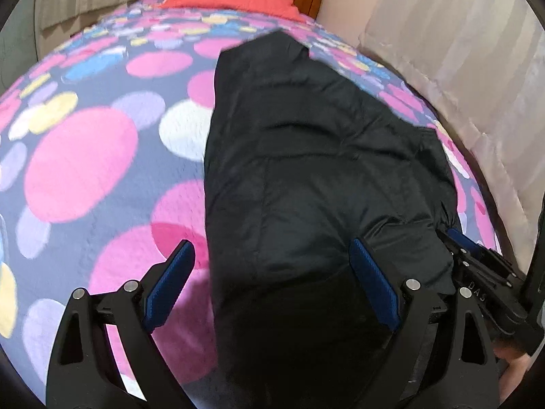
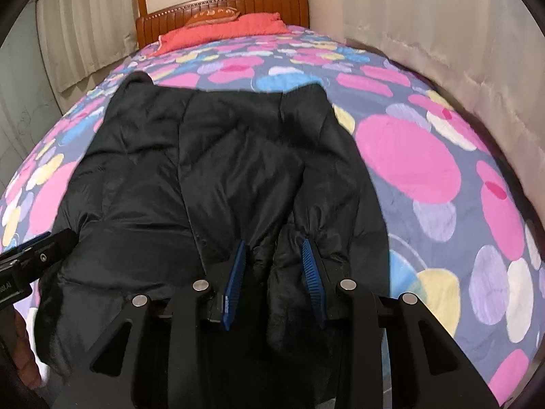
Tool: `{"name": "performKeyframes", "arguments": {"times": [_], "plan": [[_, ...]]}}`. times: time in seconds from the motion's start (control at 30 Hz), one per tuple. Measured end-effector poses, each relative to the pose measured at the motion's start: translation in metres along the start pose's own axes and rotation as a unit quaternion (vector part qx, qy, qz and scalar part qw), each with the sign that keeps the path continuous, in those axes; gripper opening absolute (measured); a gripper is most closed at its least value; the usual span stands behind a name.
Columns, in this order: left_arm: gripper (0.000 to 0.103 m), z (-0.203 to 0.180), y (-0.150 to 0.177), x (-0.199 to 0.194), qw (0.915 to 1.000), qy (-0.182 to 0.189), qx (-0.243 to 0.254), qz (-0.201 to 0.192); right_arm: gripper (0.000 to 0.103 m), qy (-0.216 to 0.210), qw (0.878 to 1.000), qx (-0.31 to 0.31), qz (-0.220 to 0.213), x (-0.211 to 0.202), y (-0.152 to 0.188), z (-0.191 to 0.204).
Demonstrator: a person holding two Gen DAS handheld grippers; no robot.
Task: Fold large clothes
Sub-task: 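Lift the folded black jacket with both tools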
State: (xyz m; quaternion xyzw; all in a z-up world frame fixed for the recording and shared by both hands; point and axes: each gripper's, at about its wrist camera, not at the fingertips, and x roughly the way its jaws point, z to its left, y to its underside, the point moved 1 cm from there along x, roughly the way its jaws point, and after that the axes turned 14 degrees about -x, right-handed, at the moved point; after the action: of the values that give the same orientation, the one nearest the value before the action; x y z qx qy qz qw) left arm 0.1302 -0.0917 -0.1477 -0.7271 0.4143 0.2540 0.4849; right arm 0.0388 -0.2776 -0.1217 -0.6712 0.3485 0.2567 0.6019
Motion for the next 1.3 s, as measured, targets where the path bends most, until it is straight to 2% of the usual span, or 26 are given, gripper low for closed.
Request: {"name": "performKeyframes", "arguments": {"times": [0.13, 0.3, 0.8, 1.1, 1.3], "plan": [[0.093, 0.01, 0.003, 0.012, 0.9996, 0.014, -0.02, 0.015, 0.036, -0.004, 1.0, 0.015, -0.004, 0.011, 0.007, -0.002], [0.093, 0.002, 0.008, 0.005, 0.9999, -0.011, 0.004, -0.012, 0.037, 0.004, 1.0, 0.015, -0.012, 0.008, 0.008, 0.0], [0.093, 0.002, 0.011, -0.009, 0.9997, -0.016, -0.011, -0.012, 0.039, 0.015, 0.999, 0.028, -0.016, -0.006, 0.005, 0.002], [0.093, 0.007, 0.008, -0.011, 0.9992, -0.011, -0.037, -0.001, 0.039, 0.02, 0.999, 0.033, -0.016, -0.01, 0.005, 0.003], [0.092, 0.014, 0.006, -0.013, 0.998, 0.006, -0.062, 0.006, 0.043, 0.019, 0.999, 0.041, -0.02, -0.016, 0.007, 0.002]]}}
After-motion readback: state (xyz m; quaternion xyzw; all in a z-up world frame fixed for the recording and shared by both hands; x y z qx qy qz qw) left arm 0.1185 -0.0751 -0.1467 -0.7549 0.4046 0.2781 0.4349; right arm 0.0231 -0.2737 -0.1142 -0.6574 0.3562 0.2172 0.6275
